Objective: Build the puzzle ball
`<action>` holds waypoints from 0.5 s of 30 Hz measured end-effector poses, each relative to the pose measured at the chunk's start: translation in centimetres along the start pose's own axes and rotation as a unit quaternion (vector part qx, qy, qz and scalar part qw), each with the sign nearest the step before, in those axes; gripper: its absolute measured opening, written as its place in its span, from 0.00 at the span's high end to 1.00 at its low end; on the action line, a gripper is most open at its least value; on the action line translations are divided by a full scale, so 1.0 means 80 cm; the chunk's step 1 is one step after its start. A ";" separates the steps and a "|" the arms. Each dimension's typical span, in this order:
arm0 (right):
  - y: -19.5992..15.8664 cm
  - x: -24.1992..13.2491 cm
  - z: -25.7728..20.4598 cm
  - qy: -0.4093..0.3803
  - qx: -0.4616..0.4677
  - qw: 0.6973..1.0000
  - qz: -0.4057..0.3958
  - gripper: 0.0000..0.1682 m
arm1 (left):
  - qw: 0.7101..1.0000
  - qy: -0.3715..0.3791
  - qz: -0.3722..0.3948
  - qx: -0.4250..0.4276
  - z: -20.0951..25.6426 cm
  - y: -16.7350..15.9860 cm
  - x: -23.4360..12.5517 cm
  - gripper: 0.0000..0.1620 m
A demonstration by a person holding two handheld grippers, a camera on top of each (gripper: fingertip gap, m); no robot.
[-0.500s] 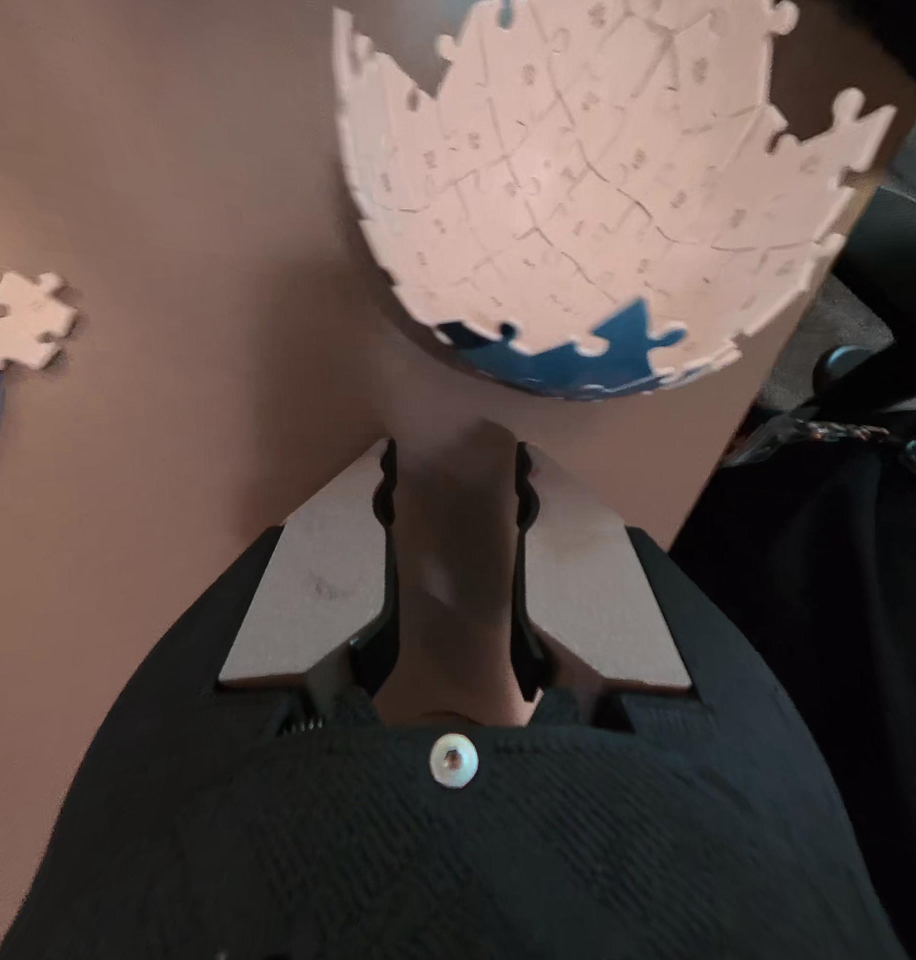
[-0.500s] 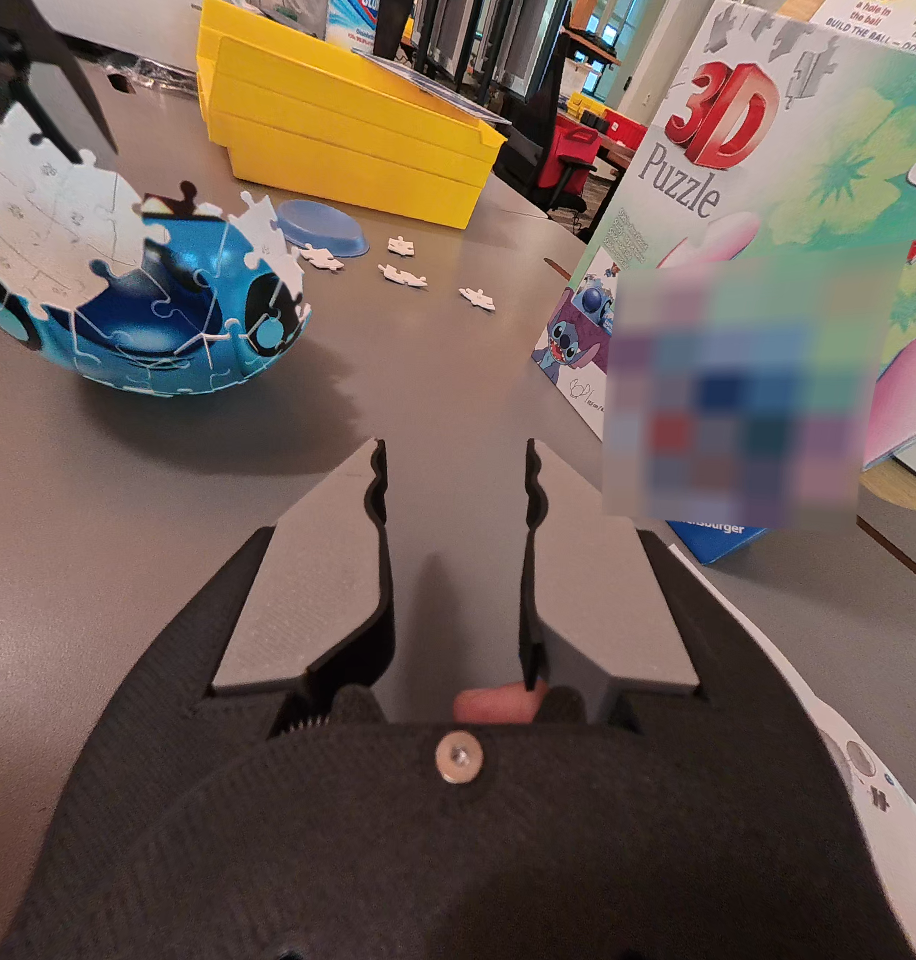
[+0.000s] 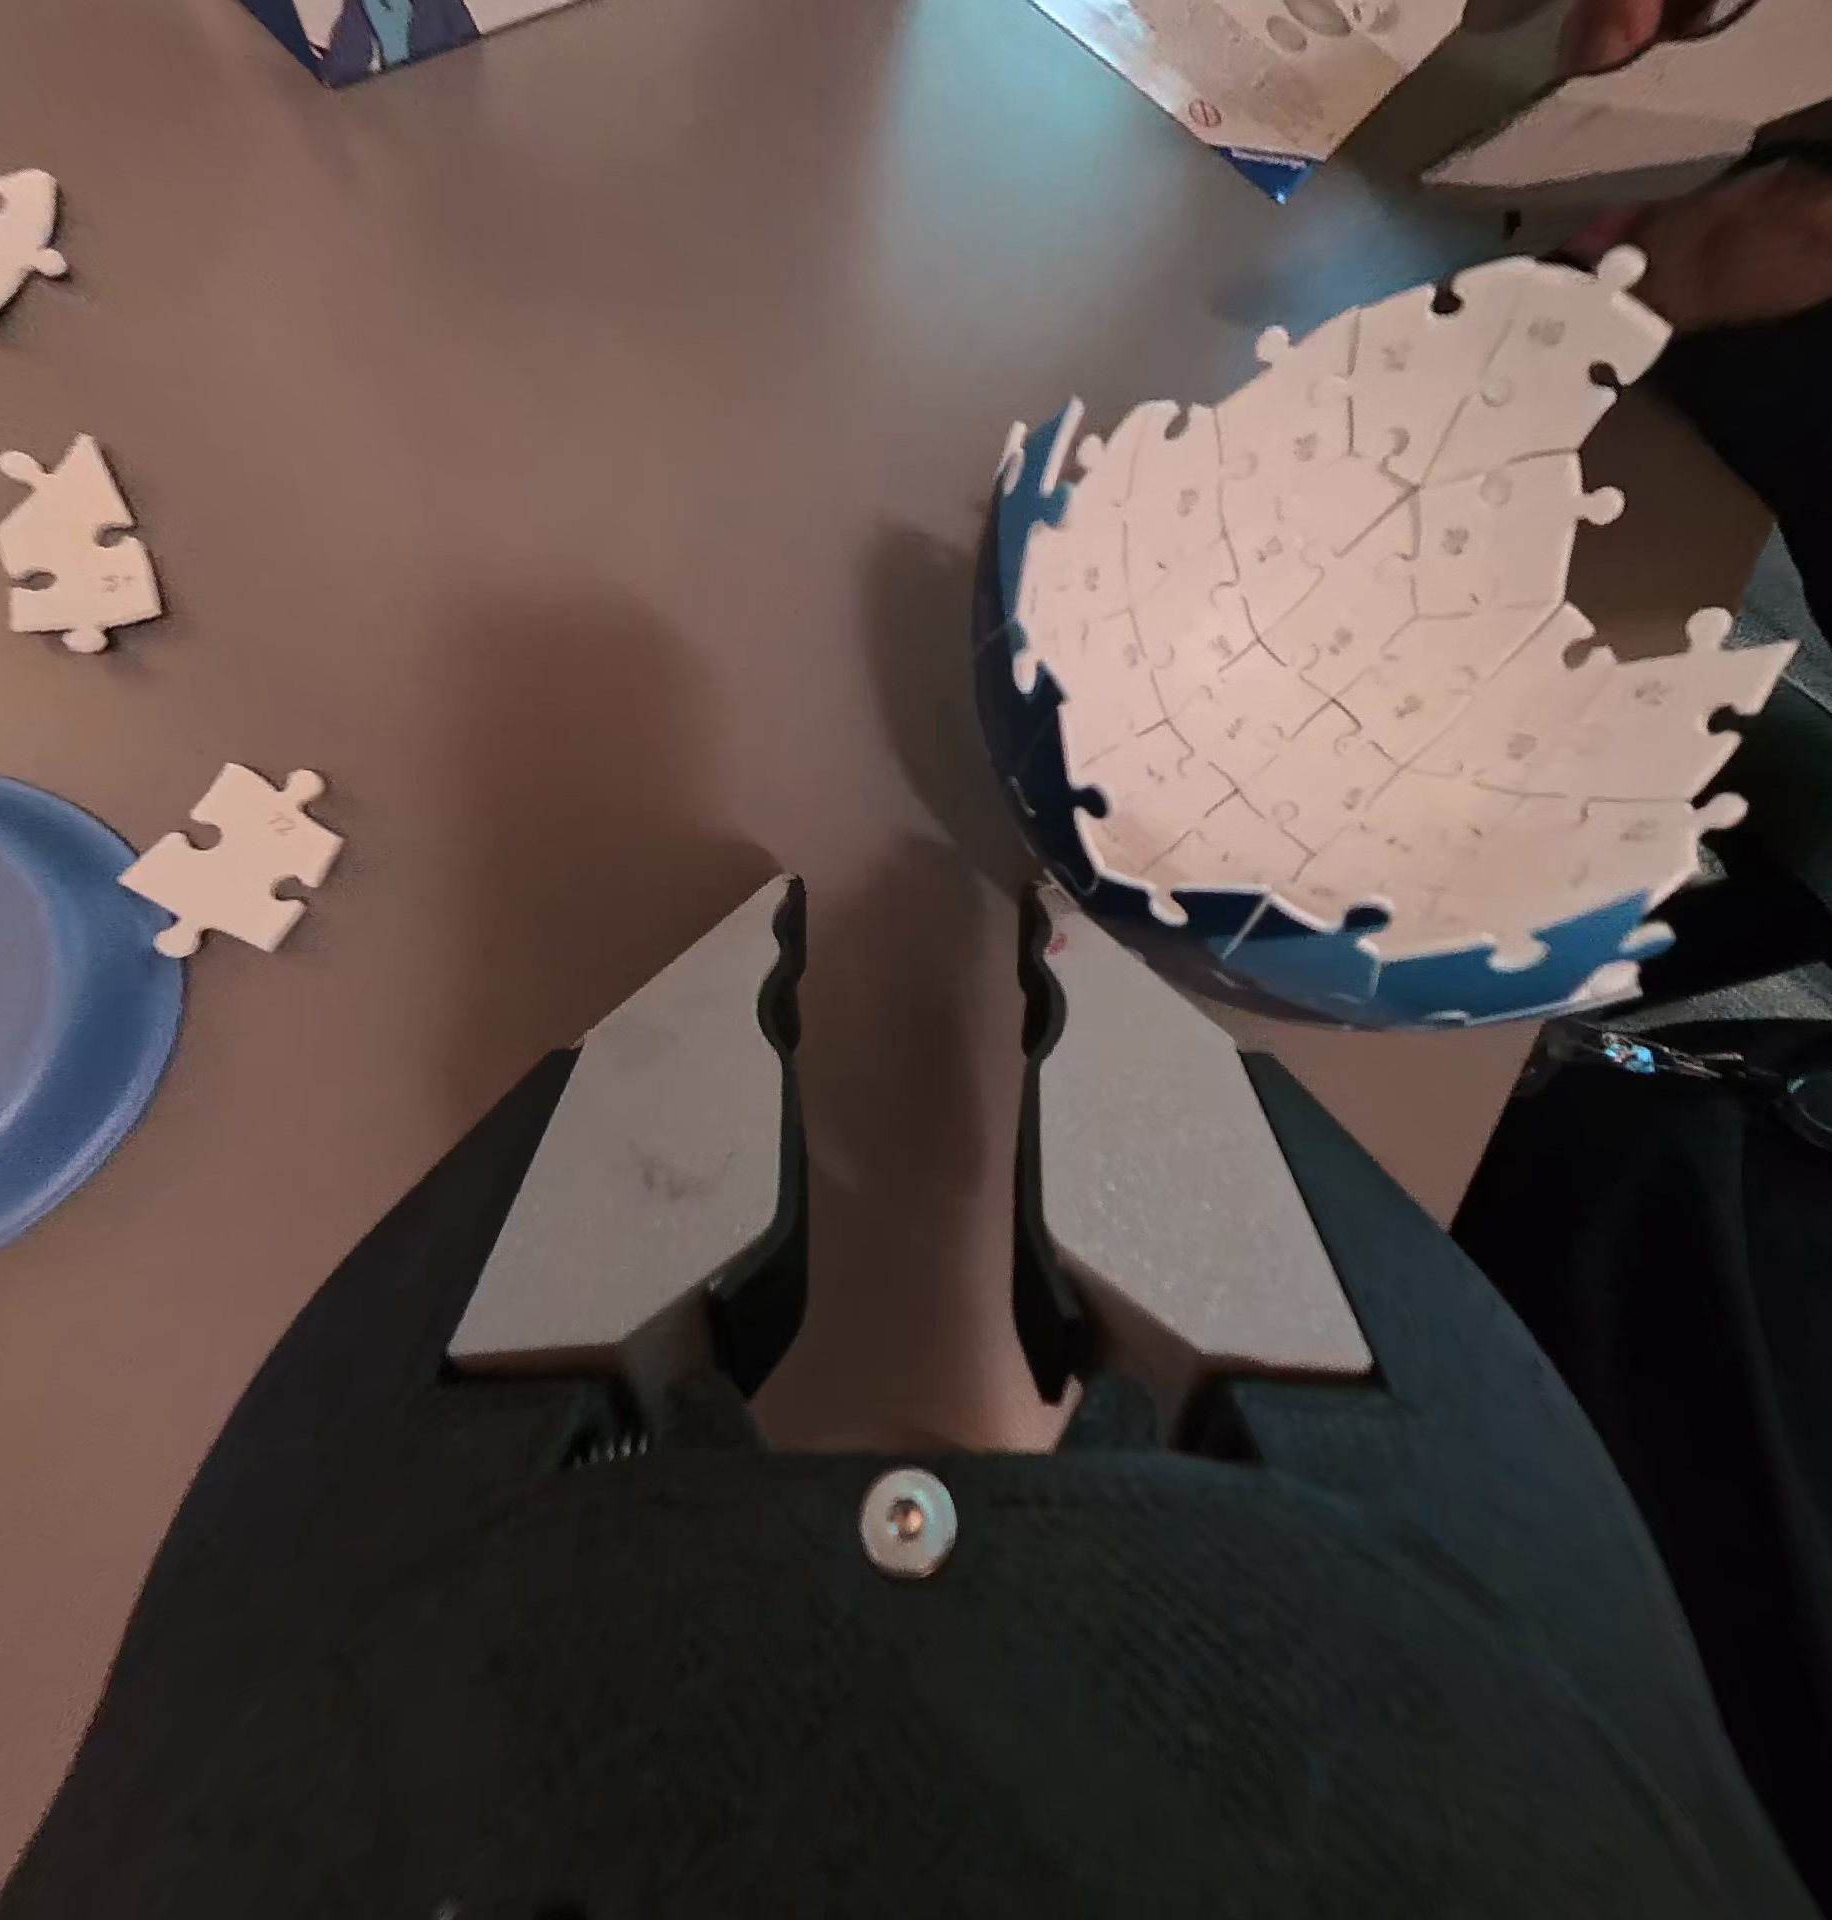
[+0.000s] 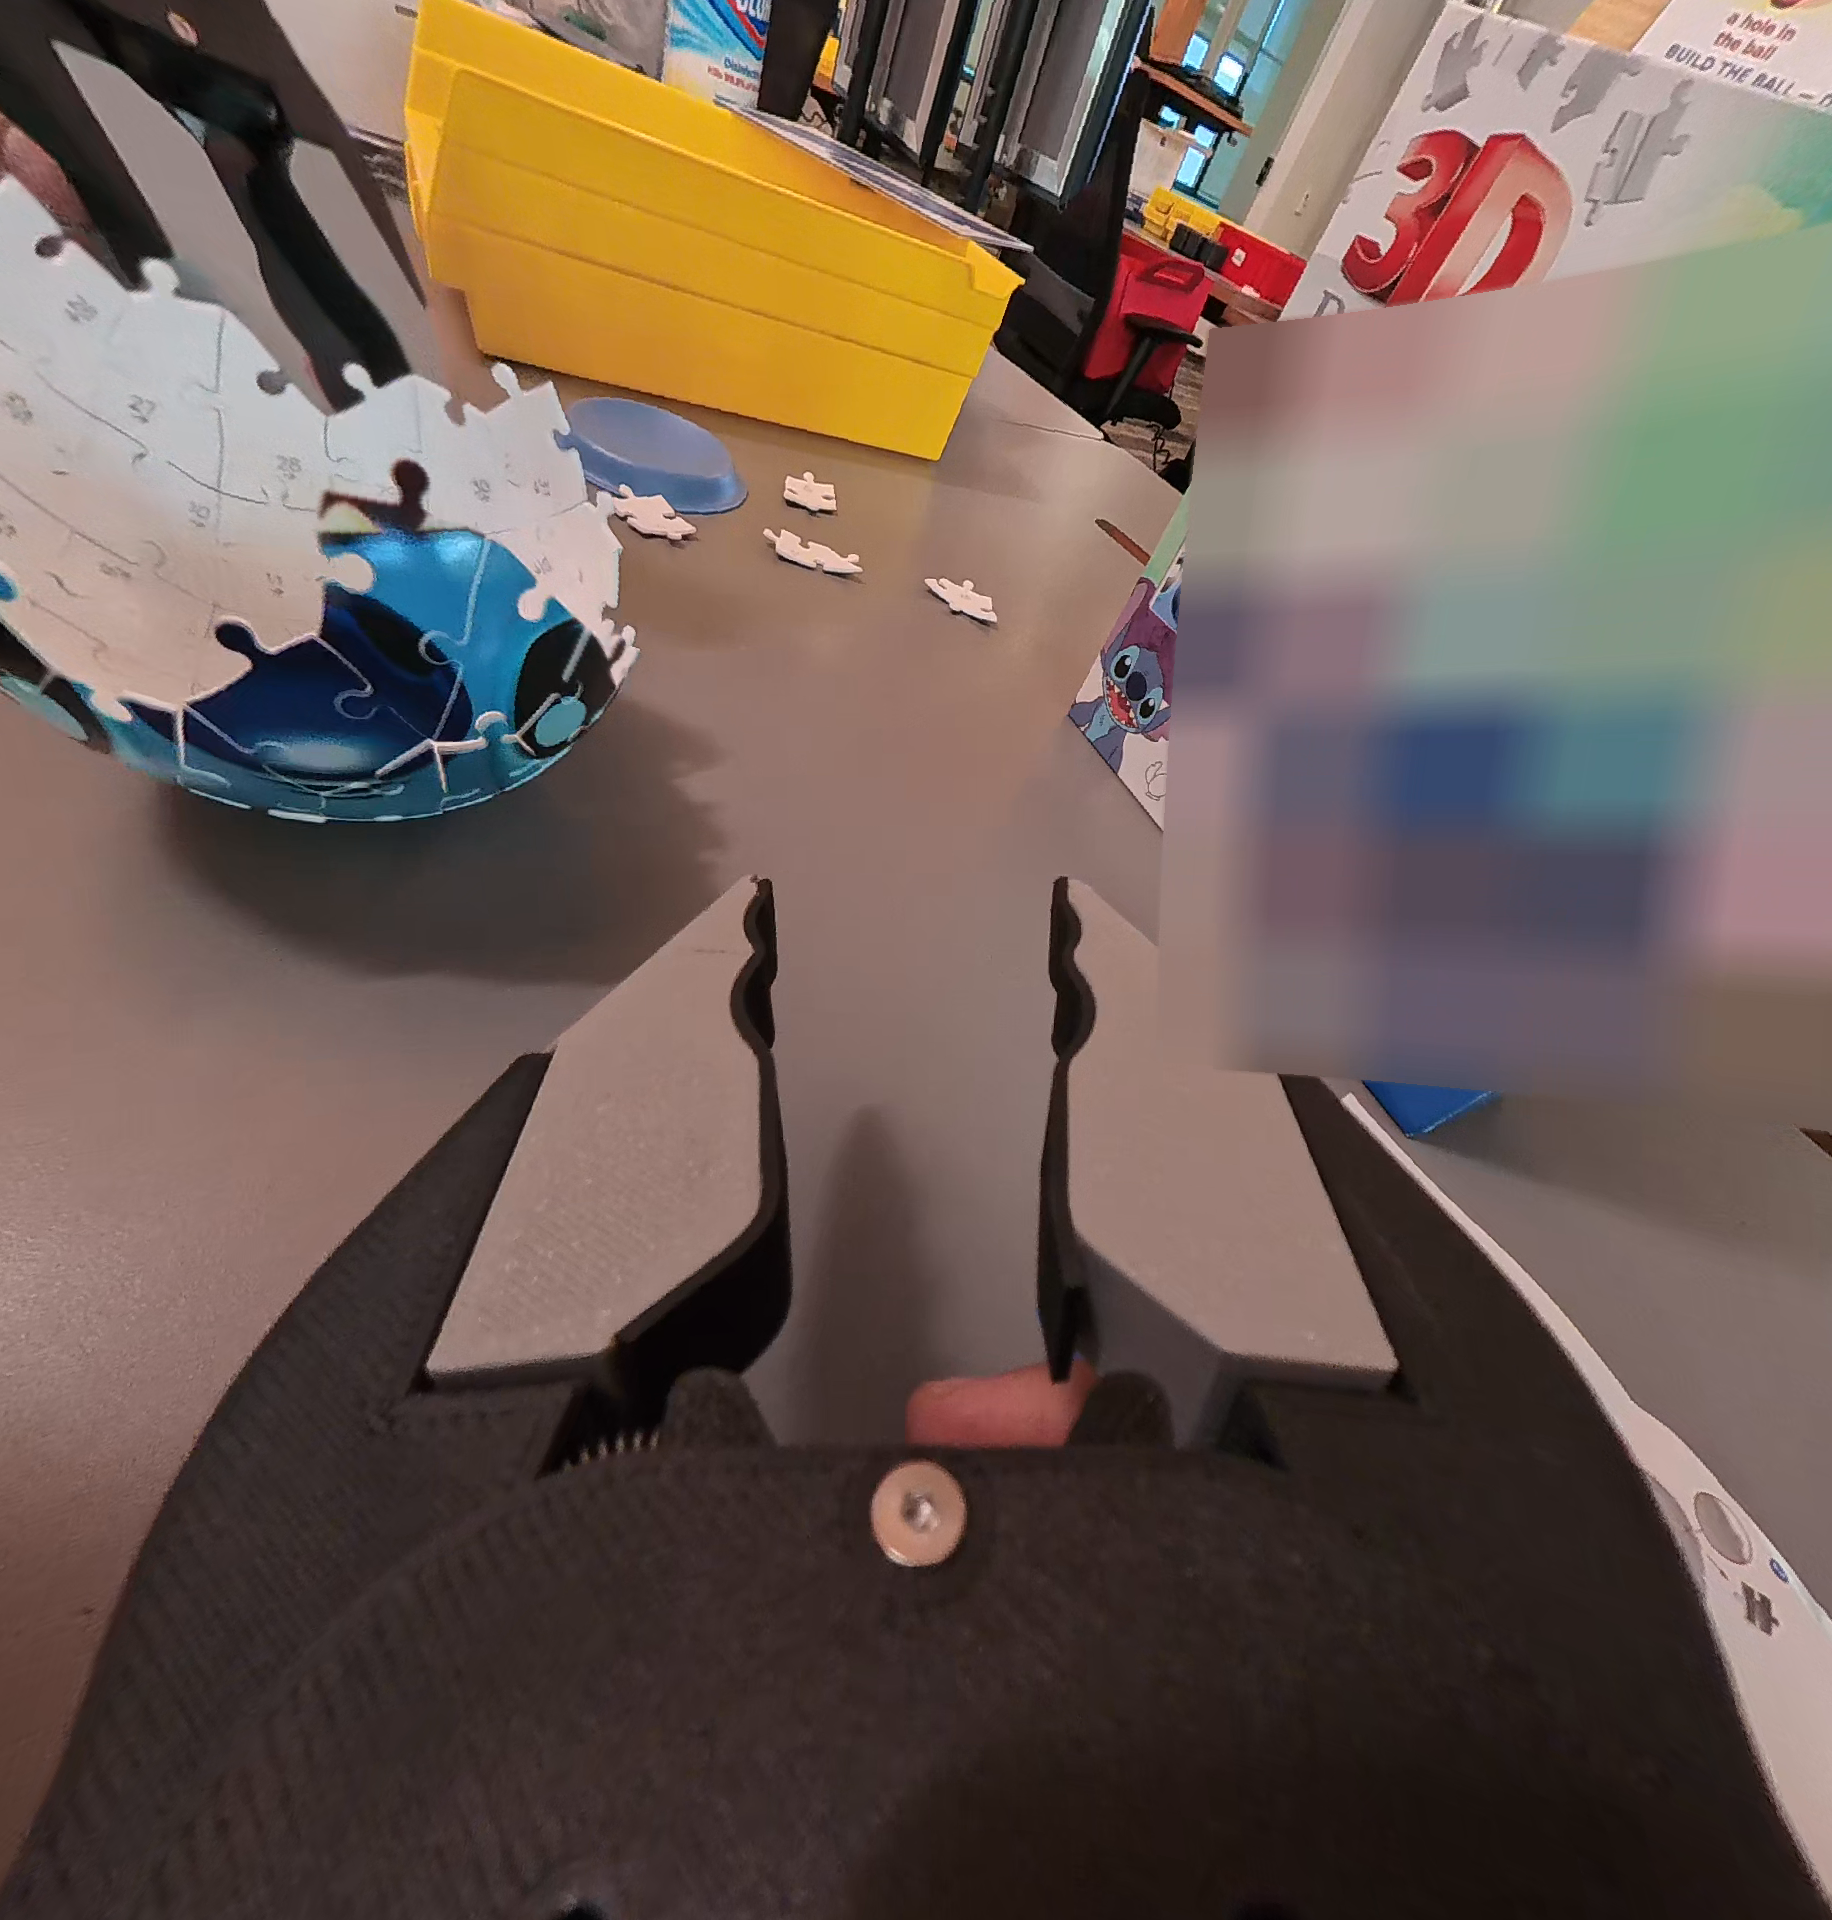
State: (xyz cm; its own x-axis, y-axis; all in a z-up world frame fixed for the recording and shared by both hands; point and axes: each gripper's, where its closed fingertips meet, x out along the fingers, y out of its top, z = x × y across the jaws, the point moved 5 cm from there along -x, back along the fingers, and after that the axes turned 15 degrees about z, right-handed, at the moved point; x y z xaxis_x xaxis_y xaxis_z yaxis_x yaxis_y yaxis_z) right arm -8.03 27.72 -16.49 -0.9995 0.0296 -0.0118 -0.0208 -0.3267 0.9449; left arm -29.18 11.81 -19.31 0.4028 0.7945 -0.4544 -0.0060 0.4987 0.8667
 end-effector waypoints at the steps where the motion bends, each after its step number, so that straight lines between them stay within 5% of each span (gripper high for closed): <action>1: 0.000 0.000 0.000 0.001 -0.001 1.000 0.000 0.70 | 1.000 -0.006 -0.003 0.002 0.003 -0.003 0.000 0.76; 15: 0.000 0.000 0.001 -0.001 0.005 1.000 0.000 0.71 | 0.997 -0.058 -0.029 0.032 0.072 -0.029 -0.013 0.73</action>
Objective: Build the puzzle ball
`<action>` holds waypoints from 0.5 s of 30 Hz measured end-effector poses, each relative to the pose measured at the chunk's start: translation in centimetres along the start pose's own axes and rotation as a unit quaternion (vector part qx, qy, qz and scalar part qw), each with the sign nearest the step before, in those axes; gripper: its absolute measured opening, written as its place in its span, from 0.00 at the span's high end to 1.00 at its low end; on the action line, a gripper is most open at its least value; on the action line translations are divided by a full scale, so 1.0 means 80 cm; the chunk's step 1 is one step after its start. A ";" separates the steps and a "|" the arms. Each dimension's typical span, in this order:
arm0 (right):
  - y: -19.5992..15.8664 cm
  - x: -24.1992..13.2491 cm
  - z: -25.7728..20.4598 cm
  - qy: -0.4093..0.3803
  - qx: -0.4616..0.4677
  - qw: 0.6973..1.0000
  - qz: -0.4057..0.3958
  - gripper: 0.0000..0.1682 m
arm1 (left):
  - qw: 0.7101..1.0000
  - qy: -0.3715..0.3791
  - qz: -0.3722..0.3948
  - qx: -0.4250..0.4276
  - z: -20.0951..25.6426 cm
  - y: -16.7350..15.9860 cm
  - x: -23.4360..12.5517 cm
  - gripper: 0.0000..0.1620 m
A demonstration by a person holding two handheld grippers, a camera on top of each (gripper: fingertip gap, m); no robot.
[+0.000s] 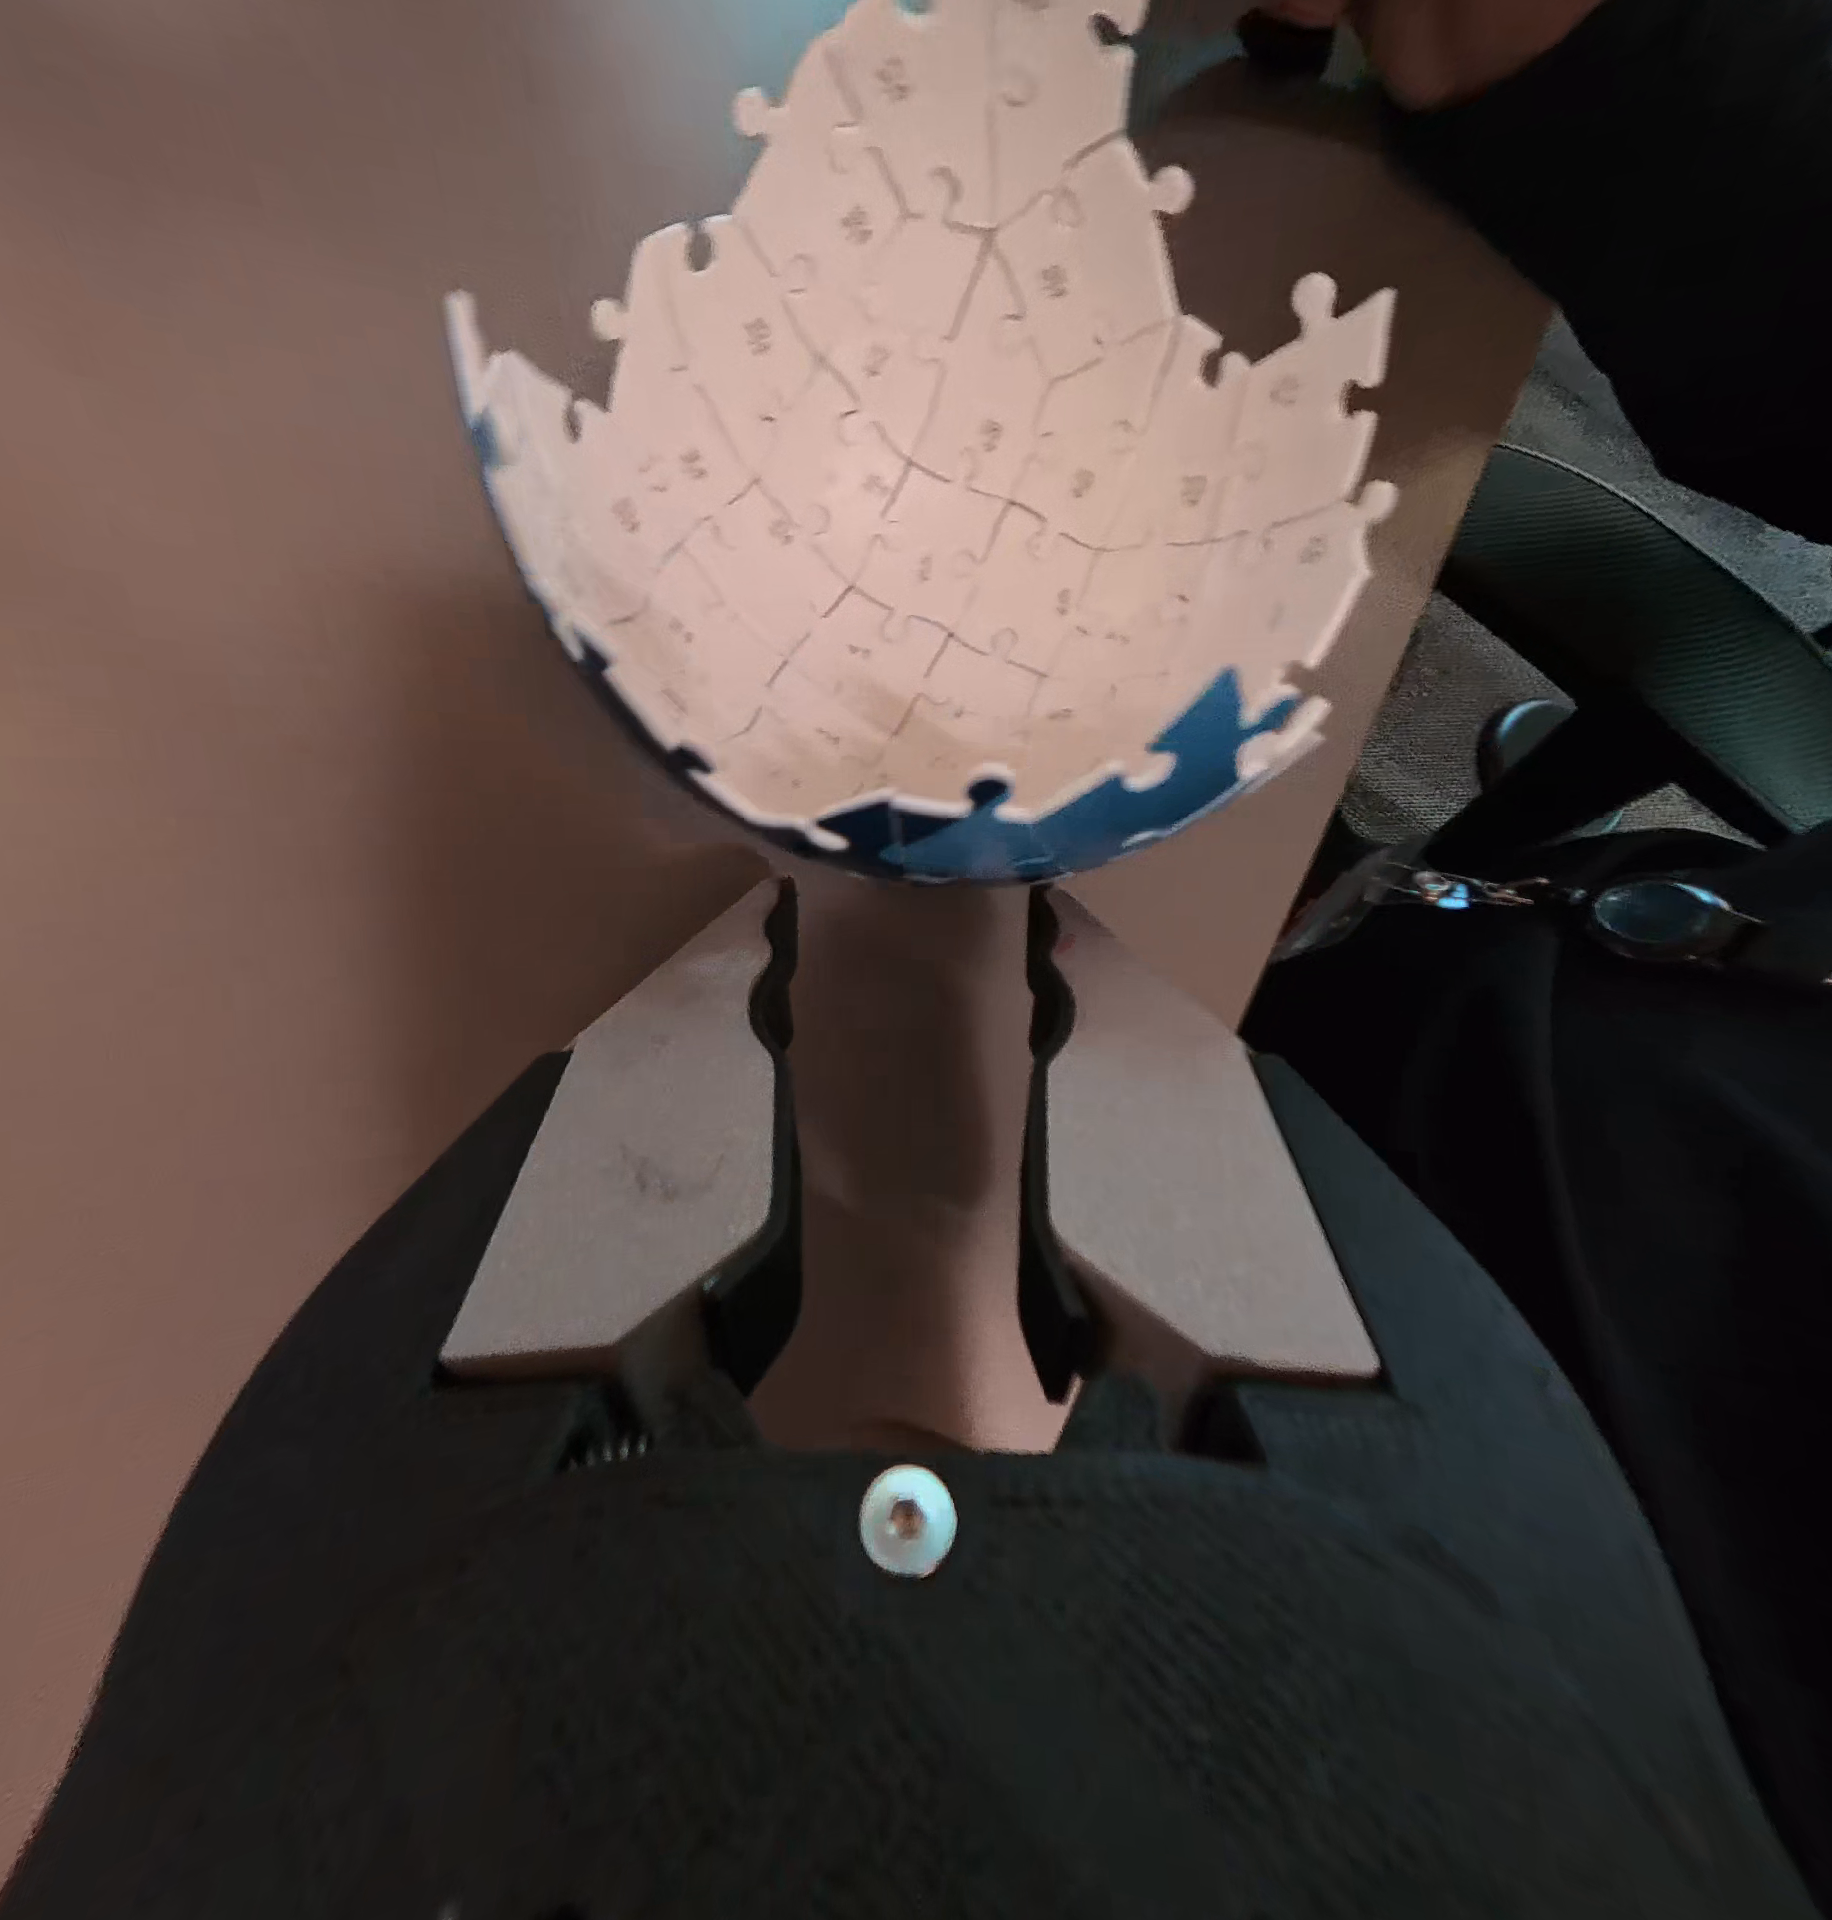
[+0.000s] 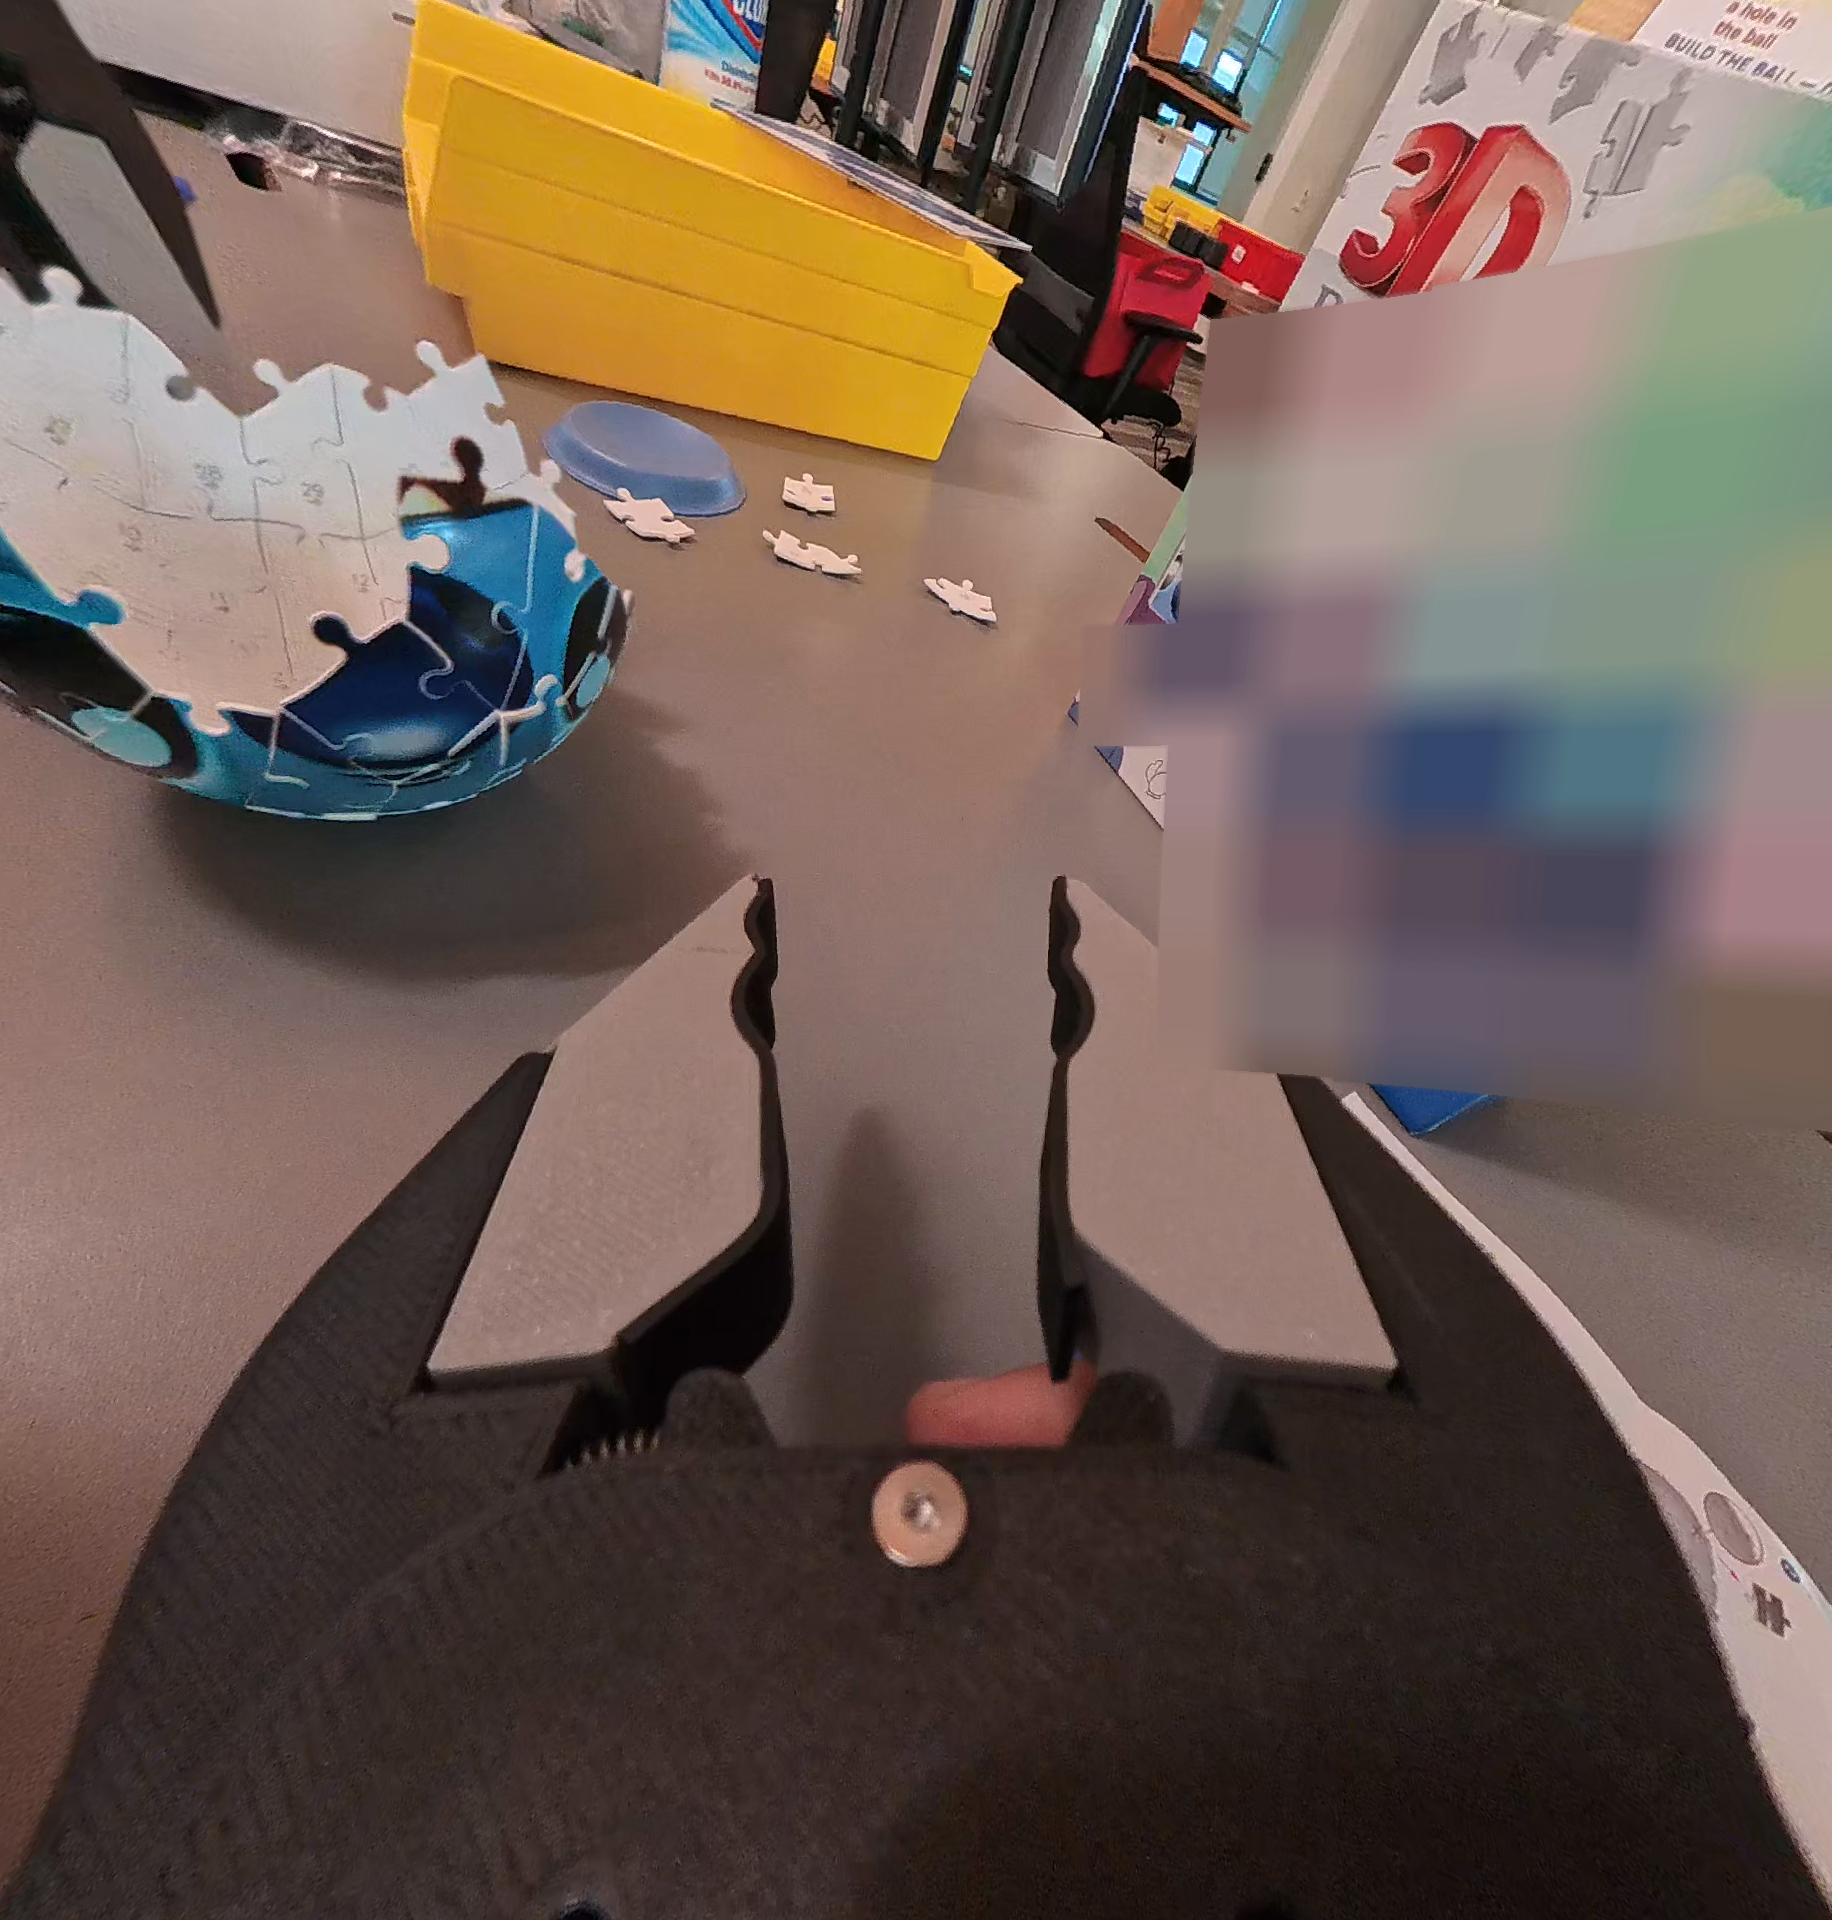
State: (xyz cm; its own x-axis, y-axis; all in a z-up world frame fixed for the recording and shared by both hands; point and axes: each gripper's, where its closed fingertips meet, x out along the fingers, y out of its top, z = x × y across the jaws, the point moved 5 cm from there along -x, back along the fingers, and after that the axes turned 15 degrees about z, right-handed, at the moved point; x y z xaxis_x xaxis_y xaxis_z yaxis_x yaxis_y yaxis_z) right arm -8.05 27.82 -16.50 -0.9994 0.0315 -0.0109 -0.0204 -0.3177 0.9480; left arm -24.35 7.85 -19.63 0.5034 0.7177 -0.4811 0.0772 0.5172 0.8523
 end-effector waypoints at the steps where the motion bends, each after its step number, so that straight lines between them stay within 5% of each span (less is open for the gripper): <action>1: 0.000 0.000 0.000 0.000 -0.001 1.000 0.000 0.71 | 1.000 -0.004 -0.001 0.005 0.006 0.001 0.000 0.73; 15: 0.000 0.000 0.000 0.000 -0.002 1.000 -0.002 0.71 | 0.998 -0.030 -0.036 0.043 0.048 -0.015 0.024 0.72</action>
